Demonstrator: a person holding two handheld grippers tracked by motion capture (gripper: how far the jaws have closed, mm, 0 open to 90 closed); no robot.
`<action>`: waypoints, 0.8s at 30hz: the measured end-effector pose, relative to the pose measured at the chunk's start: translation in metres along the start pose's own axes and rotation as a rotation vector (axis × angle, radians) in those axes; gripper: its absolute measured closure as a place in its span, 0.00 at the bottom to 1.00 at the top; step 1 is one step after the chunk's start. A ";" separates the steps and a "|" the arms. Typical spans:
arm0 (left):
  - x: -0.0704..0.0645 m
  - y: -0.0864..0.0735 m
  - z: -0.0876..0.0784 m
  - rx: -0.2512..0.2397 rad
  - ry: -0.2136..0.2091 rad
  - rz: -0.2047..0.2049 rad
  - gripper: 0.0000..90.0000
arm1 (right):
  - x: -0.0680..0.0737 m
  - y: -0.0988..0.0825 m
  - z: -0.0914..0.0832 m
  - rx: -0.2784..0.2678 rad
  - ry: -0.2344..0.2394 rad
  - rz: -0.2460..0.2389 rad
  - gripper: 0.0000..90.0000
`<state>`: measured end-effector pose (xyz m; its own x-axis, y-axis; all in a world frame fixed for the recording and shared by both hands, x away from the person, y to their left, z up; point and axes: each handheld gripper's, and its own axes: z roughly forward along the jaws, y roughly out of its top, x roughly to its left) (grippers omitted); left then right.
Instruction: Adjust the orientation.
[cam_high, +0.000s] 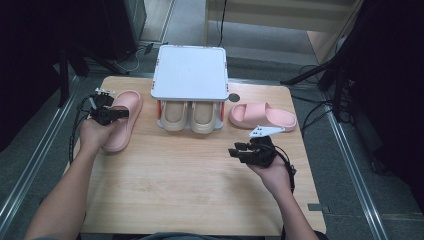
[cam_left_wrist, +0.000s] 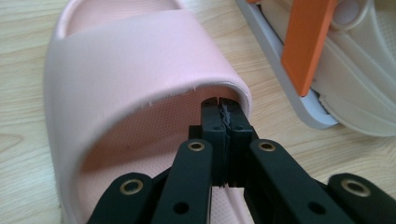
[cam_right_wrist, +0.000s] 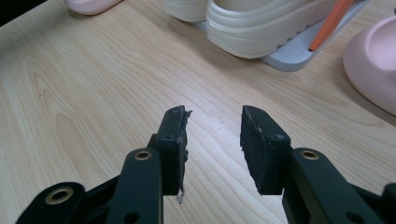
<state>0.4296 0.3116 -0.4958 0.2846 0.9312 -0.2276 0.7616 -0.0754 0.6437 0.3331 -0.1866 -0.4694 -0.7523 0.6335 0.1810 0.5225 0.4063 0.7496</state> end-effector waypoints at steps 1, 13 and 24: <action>-0.001 0.000 0.001 0.000 -0.005 0.000 0.99 | 0.000 -0.001 -0.001 0.000 -0.003 0.001 0.69; 0.005 -0.003 -0.018 0.020 0.006 -0.015 0.86 | -0.001 -0.004 -0.007 -0.013 -0.016 0.009 0.69; 0.022 -0.008 -0.049 -0.049 0.009 -0.049 0.56 | -0.001 0.000 -0.005 -0.014 -0.008 0.006 0.69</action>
<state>0.4014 0.3501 -0.4707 0.2427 0.9365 -0.2532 0.7451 -0.0128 0.6668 0.3323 -0.1904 -0.4667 -0.7456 0.6416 0.1802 0.5212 0.3929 0.7576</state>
